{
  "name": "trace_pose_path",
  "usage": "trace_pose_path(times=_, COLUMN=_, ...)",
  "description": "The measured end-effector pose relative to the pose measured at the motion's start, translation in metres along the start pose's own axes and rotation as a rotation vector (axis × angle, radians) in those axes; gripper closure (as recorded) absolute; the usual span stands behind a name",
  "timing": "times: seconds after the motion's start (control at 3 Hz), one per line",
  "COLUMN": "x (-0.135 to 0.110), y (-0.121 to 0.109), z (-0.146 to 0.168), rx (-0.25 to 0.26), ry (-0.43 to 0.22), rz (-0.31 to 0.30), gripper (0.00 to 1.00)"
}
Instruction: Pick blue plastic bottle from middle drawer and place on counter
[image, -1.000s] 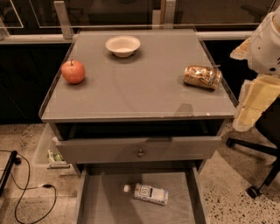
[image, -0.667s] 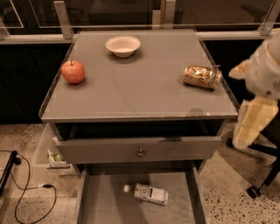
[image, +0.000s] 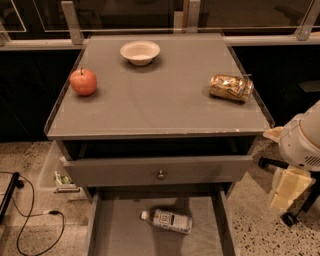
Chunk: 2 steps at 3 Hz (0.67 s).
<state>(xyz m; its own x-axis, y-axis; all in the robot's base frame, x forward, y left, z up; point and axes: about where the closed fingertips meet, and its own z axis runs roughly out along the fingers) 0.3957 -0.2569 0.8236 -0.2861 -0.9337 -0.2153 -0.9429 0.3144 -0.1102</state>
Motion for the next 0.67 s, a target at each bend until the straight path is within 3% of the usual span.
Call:
trace_pose_path(times=0.33, x=0.000, y=0.001, z=0.000, rx=-0.003, ry=0.001, rz=-0.001, gripper=0.00)
trace_pose_path(times=0.67, x=0.008, y=0.014, z=0.038, rx=-0.057, ry=-0.048, rz=0.010, gripper=0.00)
